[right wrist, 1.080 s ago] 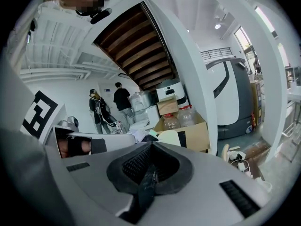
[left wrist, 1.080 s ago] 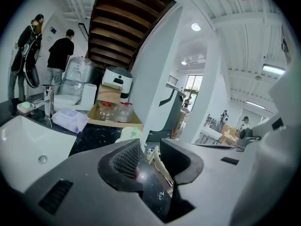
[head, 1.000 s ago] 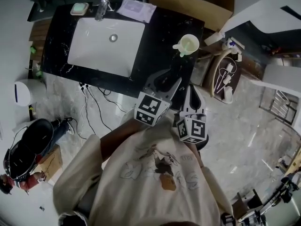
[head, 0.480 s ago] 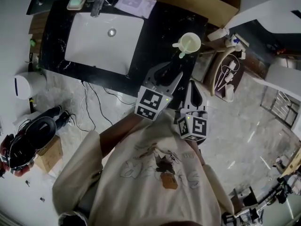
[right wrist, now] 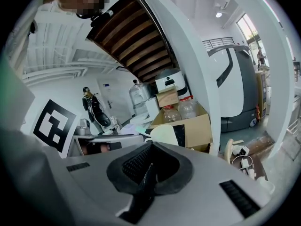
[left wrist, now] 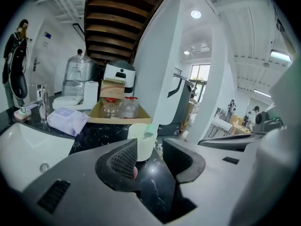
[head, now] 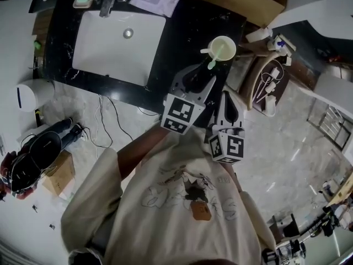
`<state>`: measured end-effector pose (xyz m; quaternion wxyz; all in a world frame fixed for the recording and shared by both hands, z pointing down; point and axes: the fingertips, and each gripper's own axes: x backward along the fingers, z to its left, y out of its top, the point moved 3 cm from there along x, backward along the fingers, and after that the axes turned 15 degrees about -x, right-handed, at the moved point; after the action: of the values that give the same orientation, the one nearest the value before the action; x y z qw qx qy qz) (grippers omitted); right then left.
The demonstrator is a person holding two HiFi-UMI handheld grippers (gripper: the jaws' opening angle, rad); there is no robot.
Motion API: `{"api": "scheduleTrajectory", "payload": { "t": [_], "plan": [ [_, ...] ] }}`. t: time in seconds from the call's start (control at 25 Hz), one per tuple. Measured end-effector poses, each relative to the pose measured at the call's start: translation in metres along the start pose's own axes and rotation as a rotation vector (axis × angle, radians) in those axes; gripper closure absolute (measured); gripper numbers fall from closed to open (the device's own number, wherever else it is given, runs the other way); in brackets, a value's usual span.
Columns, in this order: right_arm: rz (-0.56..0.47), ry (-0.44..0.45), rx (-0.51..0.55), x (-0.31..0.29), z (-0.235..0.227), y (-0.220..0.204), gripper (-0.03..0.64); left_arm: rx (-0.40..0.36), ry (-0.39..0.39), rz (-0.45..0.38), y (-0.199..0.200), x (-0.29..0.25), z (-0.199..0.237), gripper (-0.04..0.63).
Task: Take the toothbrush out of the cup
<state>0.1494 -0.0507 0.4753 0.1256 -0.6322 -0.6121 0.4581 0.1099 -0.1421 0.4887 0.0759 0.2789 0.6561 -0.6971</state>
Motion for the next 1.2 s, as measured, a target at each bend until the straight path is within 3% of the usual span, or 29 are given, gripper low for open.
{"api": "scheduleTrajectory", "payload": {
  "t": [0.44, 0.8, 1.0, 1.08, 1.2],
  "plan": [
    [0.036, -0.007, -0.017, -0.017, -0.016, 0.006, 0.603, -0.07, 0.077, -0.045, -0.002, -0.033, 0.013, 0.43],
    [0.055, -0.019, -0.032, -0.027, -0.027, 0.007, 0.603, -0.081, 0.084, -0.074, -0.002, -0.051, 0.014, 0.437],
    [0.059, -0.013, -0.034, -0.03, -0.026, 0.006, 0.603, -0.078, 0.099, -0.075, -0.004, -0.054, 0.016, 0.487],
    [0.057, -0.013, -0.036, -0.03, -0.026, 0.006, 0.603, -0.076, 0.102, -0.064, -0.005, -0.054, 0.018, 0.552],
    [0.054, -0.014, -0.037, -0.03, -0.026, 0.007, 0.603, -0.06, 0.096, -0.051, -0.004, -0.054, 0.019, 0.554]
  ]
}}
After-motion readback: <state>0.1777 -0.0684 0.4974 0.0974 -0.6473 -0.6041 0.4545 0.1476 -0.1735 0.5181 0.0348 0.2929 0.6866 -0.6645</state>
